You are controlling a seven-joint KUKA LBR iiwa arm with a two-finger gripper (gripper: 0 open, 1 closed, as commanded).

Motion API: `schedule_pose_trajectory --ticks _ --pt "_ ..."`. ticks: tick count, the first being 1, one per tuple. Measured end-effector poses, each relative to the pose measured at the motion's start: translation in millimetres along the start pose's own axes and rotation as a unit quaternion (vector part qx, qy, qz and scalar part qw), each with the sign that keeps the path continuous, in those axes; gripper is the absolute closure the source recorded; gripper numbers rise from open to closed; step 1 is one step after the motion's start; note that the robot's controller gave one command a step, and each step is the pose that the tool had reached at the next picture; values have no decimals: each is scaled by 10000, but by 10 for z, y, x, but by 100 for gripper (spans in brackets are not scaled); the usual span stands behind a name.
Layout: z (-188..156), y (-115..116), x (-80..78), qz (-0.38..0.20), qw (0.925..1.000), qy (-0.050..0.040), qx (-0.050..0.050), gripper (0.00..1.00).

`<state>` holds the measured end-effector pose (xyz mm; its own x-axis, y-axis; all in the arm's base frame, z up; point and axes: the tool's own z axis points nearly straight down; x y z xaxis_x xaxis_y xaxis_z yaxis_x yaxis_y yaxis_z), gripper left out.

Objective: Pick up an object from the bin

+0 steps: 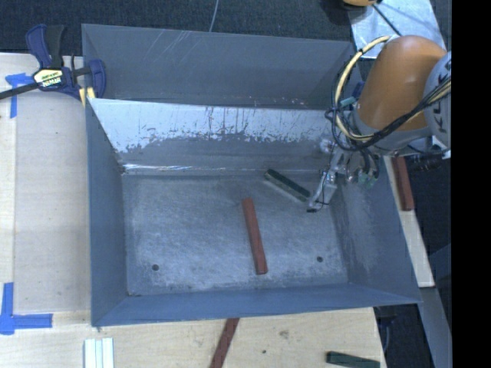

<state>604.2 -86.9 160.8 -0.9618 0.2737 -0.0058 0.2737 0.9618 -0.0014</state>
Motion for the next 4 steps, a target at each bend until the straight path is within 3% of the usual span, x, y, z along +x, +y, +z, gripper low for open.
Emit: schedule_pose_trajectory --ticks 1,2,3,4 --pt "485 213 -162 38 10000 24 -7 0" --pt "748 224 -162 535 9986 24 -7 0" --pt "898 219 -108 841 9965 13 -7 100" --pt "898 219 -108 841 9965 13 -6 100"
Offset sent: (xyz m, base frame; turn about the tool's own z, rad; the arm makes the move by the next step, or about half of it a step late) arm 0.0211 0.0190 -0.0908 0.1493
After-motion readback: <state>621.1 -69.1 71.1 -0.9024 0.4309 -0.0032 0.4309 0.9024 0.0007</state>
